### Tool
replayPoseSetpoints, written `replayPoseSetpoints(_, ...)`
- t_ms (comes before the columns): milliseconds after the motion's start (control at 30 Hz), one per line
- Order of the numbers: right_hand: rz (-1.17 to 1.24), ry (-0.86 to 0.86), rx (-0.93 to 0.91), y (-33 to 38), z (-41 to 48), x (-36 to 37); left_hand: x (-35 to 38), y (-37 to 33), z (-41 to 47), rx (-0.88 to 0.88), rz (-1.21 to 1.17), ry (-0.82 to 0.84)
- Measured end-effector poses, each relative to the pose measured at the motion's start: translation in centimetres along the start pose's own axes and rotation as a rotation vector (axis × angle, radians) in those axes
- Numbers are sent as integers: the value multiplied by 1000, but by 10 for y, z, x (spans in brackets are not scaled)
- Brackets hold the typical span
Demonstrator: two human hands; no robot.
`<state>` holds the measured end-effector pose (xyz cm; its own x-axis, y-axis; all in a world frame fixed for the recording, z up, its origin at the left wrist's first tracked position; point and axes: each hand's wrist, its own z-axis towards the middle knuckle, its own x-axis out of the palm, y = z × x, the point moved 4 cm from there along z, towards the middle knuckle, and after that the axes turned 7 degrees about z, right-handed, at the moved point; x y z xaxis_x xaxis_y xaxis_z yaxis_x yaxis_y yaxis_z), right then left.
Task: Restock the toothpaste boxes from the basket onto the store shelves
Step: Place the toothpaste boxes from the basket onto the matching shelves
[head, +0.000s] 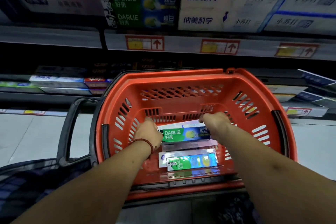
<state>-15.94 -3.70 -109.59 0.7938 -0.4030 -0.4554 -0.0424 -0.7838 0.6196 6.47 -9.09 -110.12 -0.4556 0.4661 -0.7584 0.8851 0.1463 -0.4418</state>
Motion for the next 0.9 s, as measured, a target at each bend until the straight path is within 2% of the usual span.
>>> replayPoseSetpoints(200, 143, -145, -213, 69, -49, -19, -83, -18, -16, 14, -205, -170)
replayPoseSetpoints(433, 403, -18, -381, 144, -81, -28, -196, -31, -23, 140, -501, -247)
replayPoseSetpoints(533, 495, -32, -502, 168, -116, -25, -233, -42, -34, 174, -558, -296)
replayPoseSetpoints(633, 499, -4, -620, 188, -138, -19, -257, -41, -29, 205, -603, -359)
replayPoseSetpoints(767, 496, 12, -723, 214, -154, -15, -274, -42, -17, 188, -776, -418)
replayPoseSetpoints(900, 509, -1, -755, 232, -160, -14, -280, -52, -7, 231, -822, -458)
